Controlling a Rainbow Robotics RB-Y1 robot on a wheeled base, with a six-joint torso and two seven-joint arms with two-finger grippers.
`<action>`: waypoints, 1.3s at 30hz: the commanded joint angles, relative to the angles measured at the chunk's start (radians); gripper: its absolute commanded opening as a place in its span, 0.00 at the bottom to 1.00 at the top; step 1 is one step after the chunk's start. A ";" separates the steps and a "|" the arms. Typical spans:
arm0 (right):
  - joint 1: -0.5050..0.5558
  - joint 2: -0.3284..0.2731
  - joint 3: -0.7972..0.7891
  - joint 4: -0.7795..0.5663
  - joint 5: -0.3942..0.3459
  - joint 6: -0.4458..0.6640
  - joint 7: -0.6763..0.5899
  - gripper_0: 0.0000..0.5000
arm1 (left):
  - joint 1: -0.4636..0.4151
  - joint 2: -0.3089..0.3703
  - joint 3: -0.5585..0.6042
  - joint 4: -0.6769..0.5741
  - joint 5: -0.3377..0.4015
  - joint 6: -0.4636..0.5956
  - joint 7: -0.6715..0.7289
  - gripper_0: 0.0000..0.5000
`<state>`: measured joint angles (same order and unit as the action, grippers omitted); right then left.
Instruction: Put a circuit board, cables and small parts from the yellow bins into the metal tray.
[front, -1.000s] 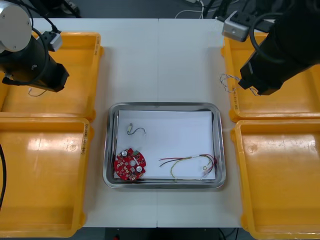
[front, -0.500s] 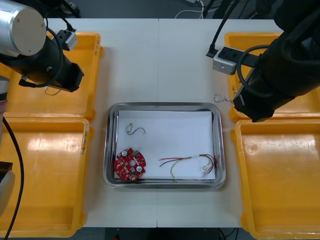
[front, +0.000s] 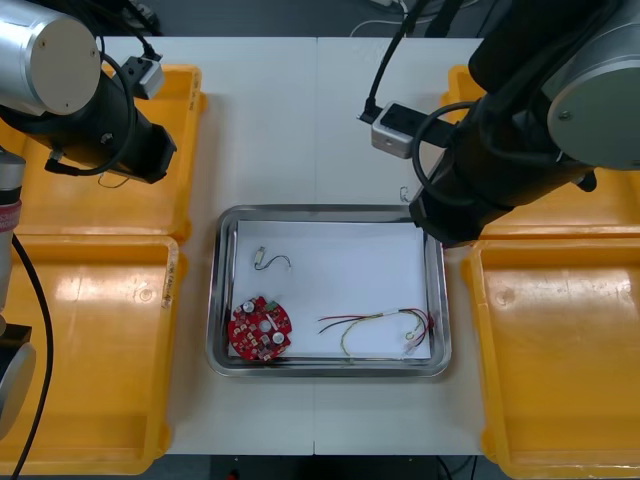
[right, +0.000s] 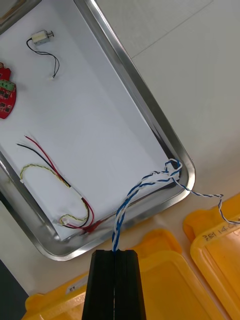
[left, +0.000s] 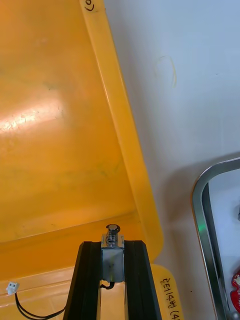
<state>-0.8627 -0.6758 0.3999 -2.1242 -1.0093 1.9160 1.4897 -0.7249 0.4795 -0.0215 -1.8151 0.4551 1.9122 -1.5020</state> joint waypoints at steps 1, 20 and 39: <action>-0.002 0.055 0.036 0.018 0.047 0.004 0.046 0.00 | -0.001 -0.010 -0.017 -0.036 -0.004 0.008 0.085 0.00; -0.002 0.153 0.166 0.135 0.232 0.004 0.081 0.00 | 0.001 -0.010 -0.017 -0.036 0.005 0.008 0.097 0.00; 0.001 0.185 0.255 0.239 0.340 -0.014 0.116 0.00 | 0.001 -0.012 -0.017 -0.036 0.016 0.008 0.105 0.00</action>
<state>-0.8616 -0.5092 0.6465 -1.8902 -0.6761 1.9154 1.5535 -0.7249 0.4794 -0.0216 -1.8158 0.4607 1.9125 -1.5011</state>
